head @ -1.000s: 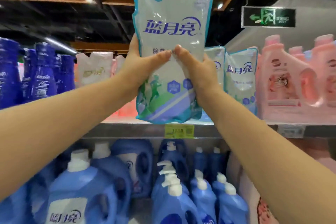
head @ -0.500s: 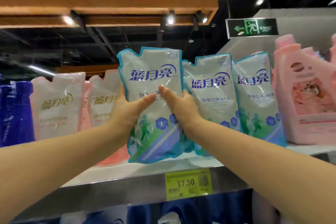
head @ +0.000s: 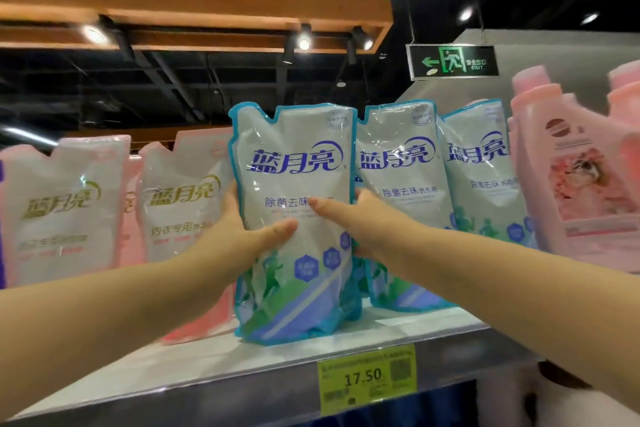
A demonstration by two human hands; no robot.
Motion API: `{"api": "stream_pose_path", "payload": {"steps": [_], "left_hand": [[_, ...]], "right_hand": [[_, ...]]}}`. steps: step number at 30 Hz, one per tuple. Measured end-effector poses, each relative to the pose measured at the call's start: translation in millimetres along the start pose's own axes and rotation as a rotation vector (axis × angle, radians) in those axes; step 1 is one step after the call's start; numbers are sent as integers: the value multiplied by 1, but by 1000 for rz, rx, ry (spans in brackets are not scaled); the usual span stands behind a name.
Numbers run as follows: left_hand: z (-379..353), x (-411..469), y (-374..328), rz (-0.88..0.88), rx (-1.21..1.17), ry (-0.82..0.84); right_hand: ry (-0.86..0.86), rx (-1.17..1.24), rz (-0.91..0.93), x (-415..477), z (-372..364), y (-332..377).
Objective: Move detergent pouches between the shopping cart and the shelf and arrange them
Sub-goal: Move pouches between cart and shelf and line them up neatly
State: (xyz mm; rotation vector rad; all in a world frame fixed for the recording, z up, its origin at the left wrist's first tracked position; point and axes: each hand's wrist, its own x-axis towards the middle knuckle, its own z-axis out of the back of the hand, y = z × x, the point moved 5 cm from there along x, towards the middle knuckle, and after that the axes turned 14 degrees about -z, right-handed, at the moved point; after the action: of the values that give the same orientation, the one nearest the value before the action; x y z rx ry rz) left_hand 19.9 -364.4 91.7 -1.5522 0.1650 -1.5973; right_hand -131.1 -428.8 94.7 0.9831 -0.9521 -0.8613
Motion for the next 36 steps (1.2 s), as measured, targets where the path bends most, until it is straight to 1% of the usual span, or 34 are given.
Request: {"api": "stream_pose_path", "payload": {"steps": [3,5,6,9,12,17,20,28,32,36], "left_hand": [[1,-17,5,122,71,81],[1,-23,8,186,103,97],[0,-24,6,195,117,100],[-3,-19,8,152,177,111],[-7,-16,11,143,181,122],[-11,-6,24,176,291,126],[-16,-1,27,164,322,120],[-12,-4,32,164,234,130],[-14,-10,26,195,150,135],[-15,-10,24,220,174,133]], "right_hand": [[6,-144,132,-25,11,4],[41,-269,149,-37,6,6],[55,-337,152,-40,0,6],[50,-517,184,-38,-16,5],[6,-597,191,-32,-19,3],[-40,-741,188,-19,-16,-4],[-60,-757,193,-12,-15,-6],[-97,-689,214,-17,-15,-8],[-123,-634,259,-23,-13,-6],[-138,-628,272,-22,-13,-7]]}}
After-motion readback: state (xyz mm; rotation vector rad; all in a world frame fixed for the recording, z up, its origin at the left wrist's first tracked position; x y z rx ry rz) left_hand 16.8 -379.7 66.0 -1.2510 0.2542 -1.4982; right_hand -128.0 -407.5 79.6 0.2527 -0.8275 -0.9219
